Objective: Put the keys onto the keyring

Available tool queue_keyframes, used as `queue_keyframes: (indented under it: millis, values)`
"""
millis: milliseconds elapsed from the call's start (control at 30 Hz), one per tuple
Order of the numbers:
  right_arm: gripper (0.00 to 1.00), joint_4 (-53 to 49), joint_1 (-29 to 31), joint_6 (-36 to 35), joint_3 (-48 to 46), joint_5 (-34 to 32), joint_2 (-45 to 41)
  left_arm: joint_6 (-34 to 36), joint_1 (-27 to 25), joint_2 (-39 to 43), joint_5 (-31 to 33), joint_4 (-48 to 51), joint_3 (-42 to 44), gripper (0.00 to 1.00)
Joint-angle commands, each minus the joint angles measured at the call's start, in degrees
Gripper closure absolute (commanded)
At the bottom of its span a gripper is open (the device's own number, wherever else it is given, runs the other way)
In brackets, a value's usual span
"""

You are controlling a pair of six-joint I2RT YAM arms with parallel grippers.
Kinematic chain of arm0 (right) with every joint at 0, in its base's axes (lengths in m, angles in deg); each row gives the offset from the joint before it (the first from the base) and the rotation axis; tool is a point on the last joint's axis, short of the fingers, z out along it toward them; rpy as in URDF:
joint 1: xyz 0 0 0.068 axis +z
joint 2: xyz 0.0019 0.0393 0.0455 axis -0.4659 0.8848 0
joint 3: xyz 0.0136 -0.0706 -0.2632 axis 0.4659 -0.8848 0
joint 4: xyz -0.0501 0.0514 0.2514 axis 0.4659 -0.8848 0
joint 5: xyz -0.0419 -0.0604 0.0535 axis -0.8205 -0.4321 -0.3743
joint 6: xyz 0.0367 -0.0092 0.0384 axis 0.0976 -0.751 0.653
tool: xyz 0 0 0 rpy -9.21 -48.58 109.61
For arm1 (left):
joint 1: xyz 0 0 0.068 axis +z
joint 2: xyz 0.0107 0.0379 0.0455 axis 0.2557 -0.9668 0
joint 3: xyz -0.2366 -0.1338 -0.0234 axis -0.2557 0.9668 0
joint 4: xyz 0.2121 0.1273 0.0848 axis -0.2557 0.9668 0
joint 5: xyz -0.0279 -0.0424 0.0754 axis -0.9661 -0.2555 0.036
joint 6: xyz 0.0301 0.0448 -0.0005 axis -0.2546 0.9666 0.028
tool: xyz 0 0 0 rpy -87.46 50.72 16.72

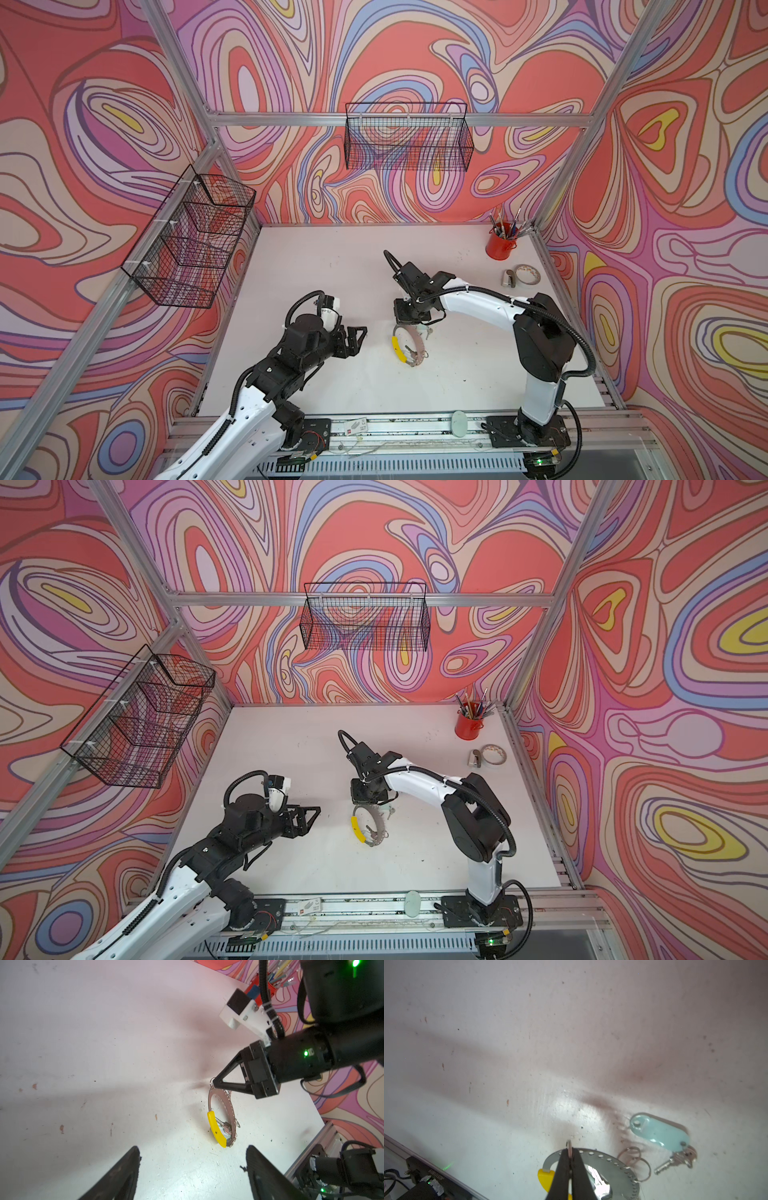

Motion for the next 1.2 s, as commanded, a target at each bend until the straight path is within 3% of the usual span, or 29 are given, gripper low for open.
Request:
queue_keyframes:
  millis: [0,233,633,800,933,1067,1167]
  values:
    - [1.00,-7.3,-2.2,2.5,1.2,2.7,-3.5,6.3,-7.0,-1.5,7.6,-8.5,1.7,0.20]
    - [1.00,-13.8,-7.7,7.5,4.2,9.0,-7.5,24.6,-20.2,-12.7,17.3,-32.3,5.8,0.30]
    - [1.00,-11.9,-12.9,18.2,-0.7,23.8,-13.4,50.2,-21.4,-40.5,13.7,-72.8,4.1,0.45]
    - [1.00,-9.0,-14.4,21.6,-4.3,25.8,-16.4,52.0,-21.4,-48.5,12.9,-76.7,-0.4,0.50]
    - [1.00,-7.2,-15.9,23.7,-6.9,25.7,-18.6,49.0,-21.4,-52.5,16.3,-84.6,-0.3,0.67]
    - [1.00,-5.1,-17.4,26.1,-10.1,25.7,-20.1,46.4,-21.4,-52.0,16.9,-89.7,2.8,0.67]
    - [1.00,-2.8,-18.3,28.1,-12.2,25.8,-21.3,46.9,-21.4,-48.2,14.7,-88.0,5.0,0.55]
